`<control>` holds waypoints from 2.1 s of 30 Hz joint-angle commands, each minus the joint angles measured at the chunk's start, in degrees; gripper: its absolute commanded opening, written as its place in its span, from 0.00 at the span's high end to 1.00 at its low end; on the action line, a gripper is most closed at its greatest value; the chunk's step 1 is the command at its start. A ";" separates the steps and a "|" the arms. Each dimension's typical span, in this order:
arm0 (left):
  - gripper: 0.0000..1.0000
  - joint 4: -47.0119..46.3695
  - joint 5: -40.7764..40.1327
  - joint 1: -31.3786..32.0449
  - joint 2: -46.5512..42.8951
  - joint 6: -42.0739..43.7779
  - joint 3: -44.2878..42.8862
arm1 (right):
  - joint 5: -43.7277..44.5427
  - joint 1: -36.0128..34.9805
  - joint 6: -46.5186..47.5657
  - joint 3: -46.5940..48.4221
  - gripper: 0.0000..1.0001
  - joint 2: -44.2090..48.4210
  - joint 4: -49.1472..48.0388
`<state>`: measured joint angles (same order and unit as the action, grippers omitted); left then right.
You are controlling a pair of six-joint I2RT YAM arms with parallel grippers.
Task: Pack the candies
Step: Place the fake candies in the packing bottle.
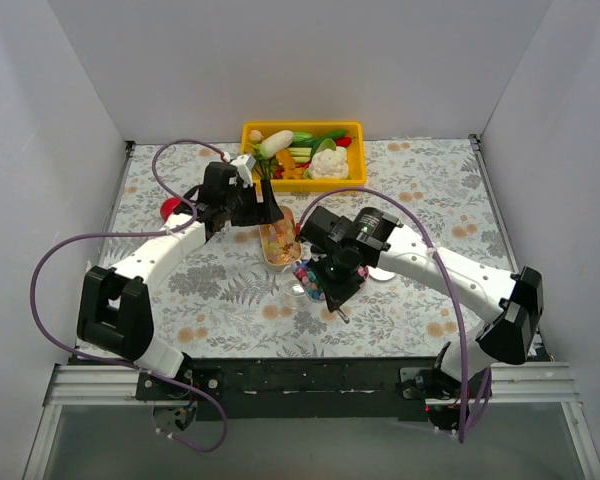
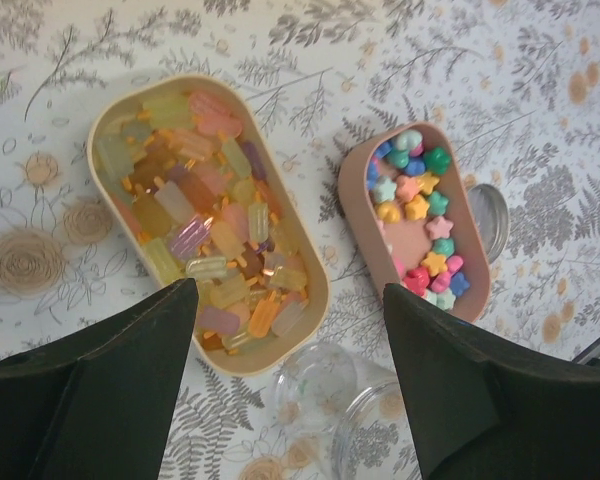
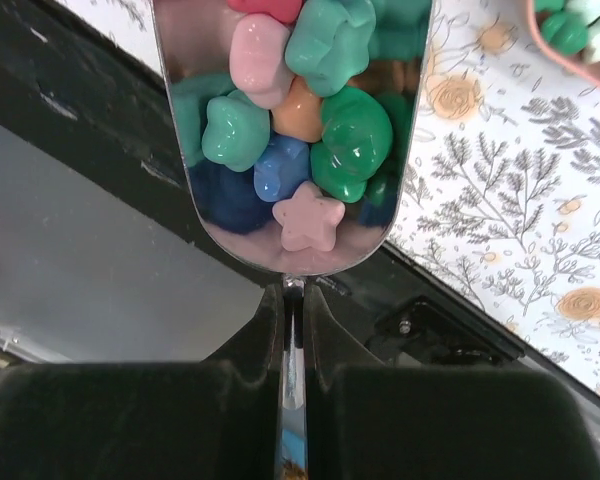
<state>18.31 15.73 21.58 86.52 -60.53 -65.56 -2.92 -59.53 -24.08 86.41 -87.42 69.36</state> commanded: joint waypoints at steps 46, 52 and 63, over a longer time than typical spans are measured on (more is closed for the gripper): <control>0.25 -3.45 -0.61 -0.14 -7.68 -1.08 9.93 | -36.19 11.54 2.63 0.52 0.99 -11.99 5.78; 0.25 -3.89 -0.70 -0.14 -7.86 -1.34 10.28 | -38.83 11.98 1.93 1.92 0.99 -13.57 5.78; 0.25 -3.98 -1.66 -0.14 -8.47 -1.17 10.54 | -45.33 15.67 -0.97 2.88 0.99 -14.89 5.87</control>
<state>14.94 15.14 21.50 80.84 -61.80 -55.27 -42.74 -45.10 -23.40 87.22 -102.48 74.06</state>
